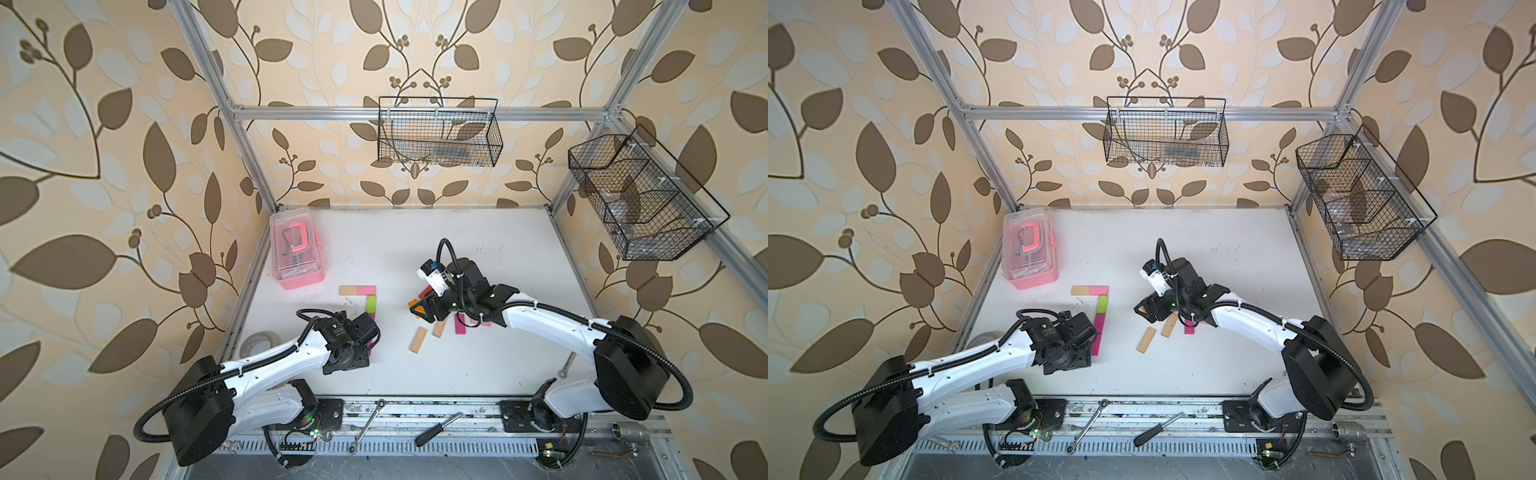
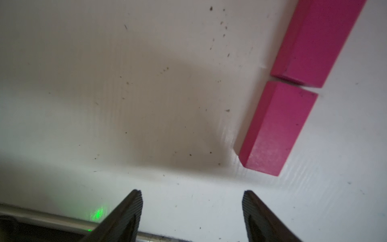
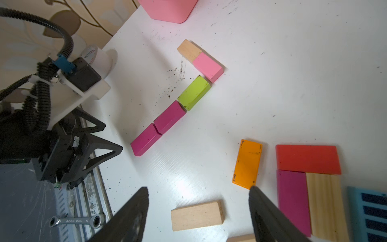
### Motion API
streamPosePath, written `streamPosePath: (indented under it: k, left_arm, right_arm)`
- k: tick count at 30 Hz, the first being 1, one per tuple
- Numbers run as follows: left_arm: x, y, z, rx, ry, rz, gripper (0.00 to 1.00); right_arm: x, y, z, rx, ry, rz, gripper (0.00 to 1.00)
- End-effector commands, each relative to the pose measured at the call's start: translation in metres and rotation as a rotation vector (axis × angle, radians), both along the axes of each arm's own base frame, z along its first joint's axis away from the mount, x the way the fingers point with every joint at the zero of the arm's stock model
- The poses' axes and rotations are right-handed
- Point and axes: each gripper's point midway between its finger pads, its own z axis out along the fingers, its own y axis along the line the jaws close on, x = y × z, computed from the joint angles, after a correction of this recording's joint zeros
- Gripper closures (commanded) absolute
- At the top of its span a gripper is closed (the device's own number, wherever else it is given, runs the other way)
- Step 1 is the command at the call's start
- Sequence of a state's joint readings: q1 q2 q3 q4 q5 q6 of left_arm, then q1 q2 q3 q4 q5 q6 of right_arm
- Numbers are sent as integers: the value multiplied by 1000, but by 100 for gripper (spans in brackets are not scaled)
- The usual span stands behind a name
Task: Assemble the number 7 with building blocks
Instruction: Adjust the building block at the center of the board.
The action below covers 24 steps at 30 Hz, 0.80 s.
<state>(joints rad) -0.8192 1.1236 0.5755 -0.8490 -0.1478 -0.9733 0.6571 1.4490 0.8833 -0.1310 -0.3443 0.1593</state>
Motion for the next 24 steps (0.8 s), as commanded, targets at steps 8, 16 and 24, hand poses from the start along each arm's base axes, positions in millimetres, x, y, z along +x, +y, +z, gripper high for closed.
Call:
streamPosePath:
  k: [8,16,24]
  left_arm:
    - [5,0,-17,56,12,-28,14]
    - [12,1,-25,82,7,-29,11]
    - [17,4,-26,94,9,-26,10]
  right_arm:
    - [-2,-7,1,3,-13,4,24]
    - [-1,-10,2,5,-15,-2,24]
    - [-1,-11,3,8,-16,-5,24]
